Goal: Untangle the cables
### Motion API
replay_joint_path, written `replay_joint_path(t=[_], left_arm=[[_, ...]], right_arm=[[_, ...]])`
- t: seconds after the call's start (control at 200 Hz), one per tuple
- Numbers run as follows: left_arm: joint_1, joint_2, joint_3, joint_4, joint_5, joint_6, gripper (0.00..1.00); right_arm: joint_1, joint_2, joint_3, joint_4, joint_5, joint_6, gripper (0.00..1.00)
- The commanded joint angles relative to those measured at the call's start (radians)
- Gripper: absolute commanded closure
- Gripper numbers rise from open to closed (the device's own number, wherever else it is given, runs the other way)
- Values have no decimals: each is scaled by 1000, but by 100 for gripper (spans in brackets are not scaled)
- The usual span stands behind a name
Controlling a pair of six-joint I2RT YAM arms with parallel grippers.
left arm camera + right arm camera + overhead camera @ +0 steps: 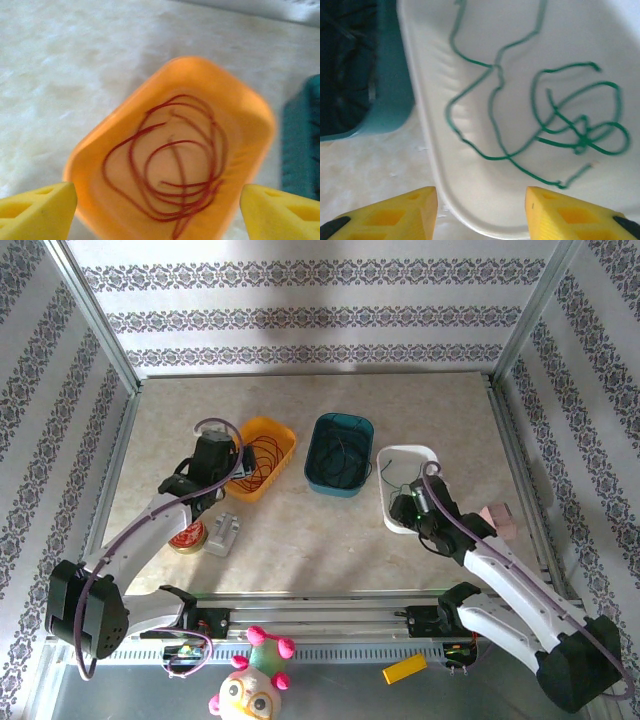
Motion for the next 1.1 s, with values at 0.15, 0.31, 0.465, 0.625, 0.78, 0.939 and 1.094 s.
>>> replay_joint_path(t=[0.15, 0.31, 0.465, 0.625, 0.78, 0.939, 1.094], left_arm=[[75, -70, -109, -61, -101, -170, 14], [121, -36, -121, -55, -42, -212, 14], [149, -32, -134, -84, -79, -249, 14], [179, -40, -146, -88, -57, -268, 14], [179, -15, -157, -77, -5, -272, 15], [177, 7, -173, -66, 68, -275, 16], [156, 17, -209, -20, 144, -264, 19]], right_arm=[[-132, -230, -113, -273, 119, 215, 50], [-207, -359, -141, -406, 150, 273, 50], [-260, -392, -171, -487, 143, 312, 50], [-271, -321, -160, -459, 137, 304, 50], [-280, -170, -158, -348, 89, 248, 49], [-288, -19, -187, -166, -12, 209, 49], [-304, 119, -169, -20, -83, 127, 48]])
